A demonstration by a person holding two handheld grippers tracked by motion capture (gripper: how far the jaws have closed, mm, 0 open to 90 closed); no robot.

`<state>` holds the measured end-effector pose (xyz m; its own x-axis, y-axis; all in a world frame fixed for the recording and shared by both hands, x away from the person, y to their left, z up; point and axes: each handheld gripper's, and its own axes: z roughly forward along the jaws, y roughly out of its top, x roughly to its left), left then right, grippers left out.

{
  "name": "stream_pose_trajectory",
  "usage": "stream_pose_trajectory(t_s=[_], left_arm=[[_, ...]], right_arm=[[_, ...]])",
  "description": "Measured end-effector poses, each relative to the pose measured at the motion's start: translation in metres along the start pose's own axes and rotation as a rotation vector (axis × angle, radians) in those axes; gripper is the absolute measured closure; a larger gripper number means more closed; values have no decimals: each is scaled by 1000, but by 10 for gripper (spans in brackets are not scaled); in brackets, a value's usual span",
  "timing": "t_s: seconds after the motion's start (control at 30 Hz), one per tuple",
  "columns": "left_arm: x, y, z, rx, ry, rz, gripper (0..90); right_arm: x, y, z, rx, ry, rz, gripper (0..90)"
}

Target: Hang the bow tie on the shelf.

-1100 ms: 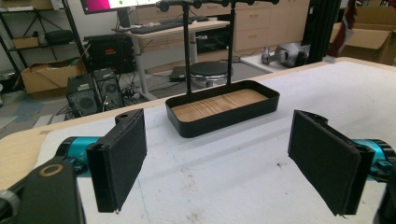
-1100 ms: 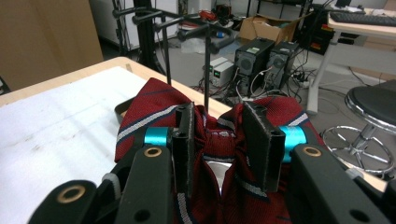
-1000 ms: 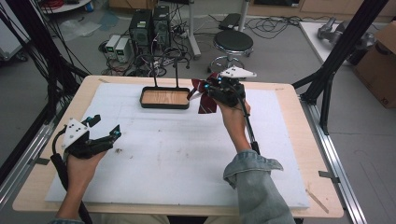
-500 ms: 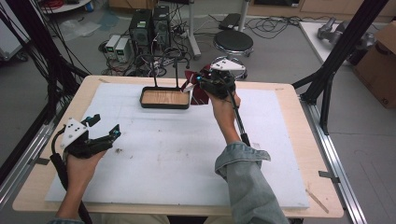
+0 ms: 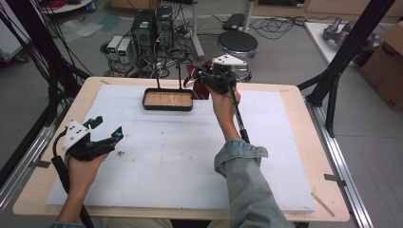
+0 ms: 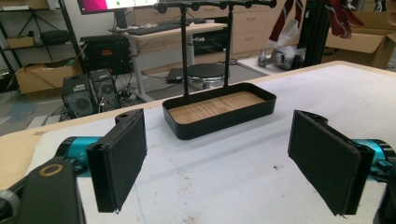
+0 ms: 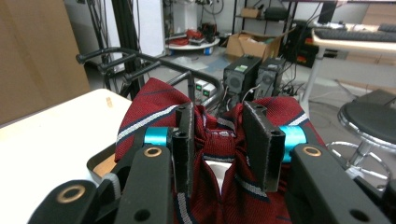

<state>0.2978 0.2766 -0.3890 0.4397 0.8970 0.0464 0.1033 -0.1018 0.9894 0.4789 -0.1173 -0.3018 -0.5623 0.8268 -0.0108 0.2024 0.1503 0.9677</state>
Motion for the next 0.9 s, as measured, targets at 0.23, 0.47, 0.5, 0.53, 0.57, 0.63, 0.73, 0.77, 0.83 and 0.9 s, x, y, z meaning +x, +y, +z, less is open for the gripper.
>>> stream_pose_trajectory(t_s=[0.23,0.47,0.5,0.53,0.57,0.63,0.73,0.77,0.83,0.9], left_arm=[[0,0,-1,-2,-3,-4,198],[2,0,0,-3,-6,-15,198],[2,0,0,-1,-5,-15,197],[2,0,0,-1,-7,-15,197],[1,0,0,-4,-8,-16,197],[1,0,0,-7,-11,-27,197],[2,0,0,-11,-15,-33,197],[2,0,0,-10,-16,-33,197],[1,0,0,-11,-19,-40,197],[1,0,0,-13,-18,-40,197]], right_arm=[[3,4,11,-12,-18,2,656],[2,11,21,-15,-26,-2,656],[2,11,22,-13,-26,0,656],[2,11,23,-12,-29,6,656],[1,11,24,-12,-31,10,656],[-1,11,26,-15,-32,26,655],[-5,11,29,-27,-44,38,655],[-6,12,29,-26,-46,37,655],[-8,12,33,-18,-51,42,654],[-9,13,35,-26,-56,42,654]])
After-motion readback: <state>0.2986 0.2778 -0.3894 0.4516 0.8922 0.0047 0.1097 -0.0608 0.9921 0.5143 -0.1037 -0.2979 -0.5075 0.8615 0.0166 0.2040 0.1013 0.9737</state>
